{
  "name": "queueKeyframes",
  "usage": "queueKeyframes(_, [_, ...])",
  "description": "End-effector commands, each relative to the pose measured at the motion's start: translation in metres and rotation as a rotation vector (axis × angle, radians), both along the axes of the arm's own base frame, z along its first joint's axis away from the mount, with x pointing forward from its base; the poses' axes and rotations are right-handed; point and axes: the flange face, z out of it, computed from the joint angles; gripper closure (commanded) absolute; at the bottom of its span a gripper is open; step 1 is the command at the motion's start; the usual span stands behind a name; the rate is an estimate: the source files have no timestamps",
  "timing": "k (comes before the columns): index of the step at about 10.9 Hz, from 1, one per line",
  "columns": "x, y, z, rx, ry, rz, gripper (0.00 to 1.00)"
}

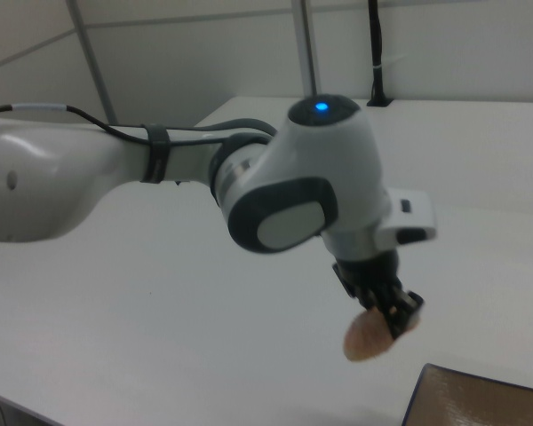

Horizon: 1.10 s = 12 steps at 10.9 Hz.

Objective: Bread is placed on a ceramic plate
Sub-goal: 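Lift the bread roll and carry it toward the brown plate, then lower the bread roll onto the plate and open the gripper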

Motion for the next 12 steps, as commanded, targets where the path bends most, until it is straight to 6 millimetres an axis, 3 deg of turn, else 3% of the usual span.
queueKeyframes(1, [-0.043, -0.049, 0.0, -0.018, -0.007, 0.127, 0.64])
queueKeyframes(3, [-0.069, -0.076, 0.001, -0.038, 0.005, 0.168, 0.62])
queueKeyframes(7, [-0.075, -0.085, -0.022, -0.042, 0.053, 0.157, 0.62])
queueKeyframes(9, [-0.075, -0.088, -0.029, -0.032, 0.057, 0.14, 0.54])
queueKeyframes(12, [-0.079, -0.093, -0.035, -0.029, 0.071, 0.127, 0.14])
